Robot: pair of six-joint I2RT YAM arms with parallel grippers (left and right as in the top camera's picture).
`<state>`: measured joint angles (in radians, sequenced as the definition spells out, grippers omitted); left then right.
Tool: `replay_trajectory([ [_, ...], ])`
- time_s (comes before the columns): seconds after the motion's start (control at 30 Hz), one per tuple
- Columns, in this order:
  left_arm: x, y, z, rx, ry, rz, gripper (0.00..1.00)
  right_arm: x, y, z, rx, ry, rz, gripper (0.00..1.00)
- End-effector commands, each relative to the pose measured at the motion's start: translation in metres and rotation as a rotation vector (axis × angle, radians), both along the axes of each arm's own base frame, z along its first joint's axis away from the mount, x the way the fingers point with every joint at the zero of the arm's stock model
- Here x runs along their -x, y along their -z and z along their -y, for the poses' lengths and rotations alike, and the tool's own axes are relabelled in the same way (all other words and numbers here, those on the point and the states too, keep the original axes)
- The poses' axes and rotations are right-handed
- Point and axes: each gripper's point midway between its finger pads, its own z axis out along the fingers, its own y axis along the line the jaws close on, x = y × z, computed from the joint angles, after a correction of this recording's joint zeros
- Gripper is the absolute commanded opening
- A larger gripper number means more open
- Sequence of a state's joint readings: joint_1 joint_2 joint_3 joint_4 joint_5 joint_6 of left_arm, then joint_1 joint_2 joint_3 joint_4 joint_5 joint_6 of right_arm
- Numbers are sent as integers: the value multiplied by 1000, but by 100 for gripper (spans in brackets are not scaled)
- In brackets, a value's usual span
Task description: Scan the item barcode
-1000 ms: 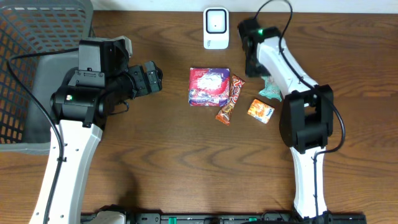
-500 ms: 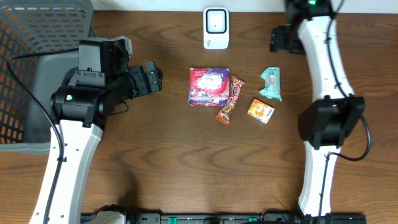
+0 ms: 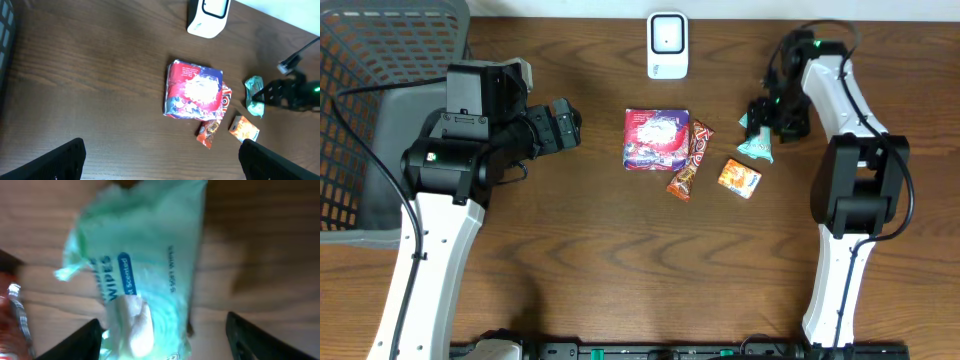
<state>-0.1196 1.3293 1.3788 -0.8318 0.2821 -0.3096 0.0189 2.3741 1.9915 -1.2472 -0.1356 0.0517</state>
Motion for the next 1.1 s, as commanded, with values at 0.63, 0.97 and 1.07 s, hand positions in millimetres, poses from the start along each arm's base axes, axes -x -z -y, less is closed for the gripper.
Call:
replay_trajectory([
  [0.63, 1, -3, -2, -10, 1, 11, 98, -122, -138, -60, -132, 183, 523, 1],
  [0.97, 1, -3, -2, -10, 1, 11, 98, -175, -157, -146, -71, 119, 888, 1],
  [1.07, 1, -3, -2, -10, 1, 11, 98, -176, -145, -167, -75, 98, 921, 1],
])
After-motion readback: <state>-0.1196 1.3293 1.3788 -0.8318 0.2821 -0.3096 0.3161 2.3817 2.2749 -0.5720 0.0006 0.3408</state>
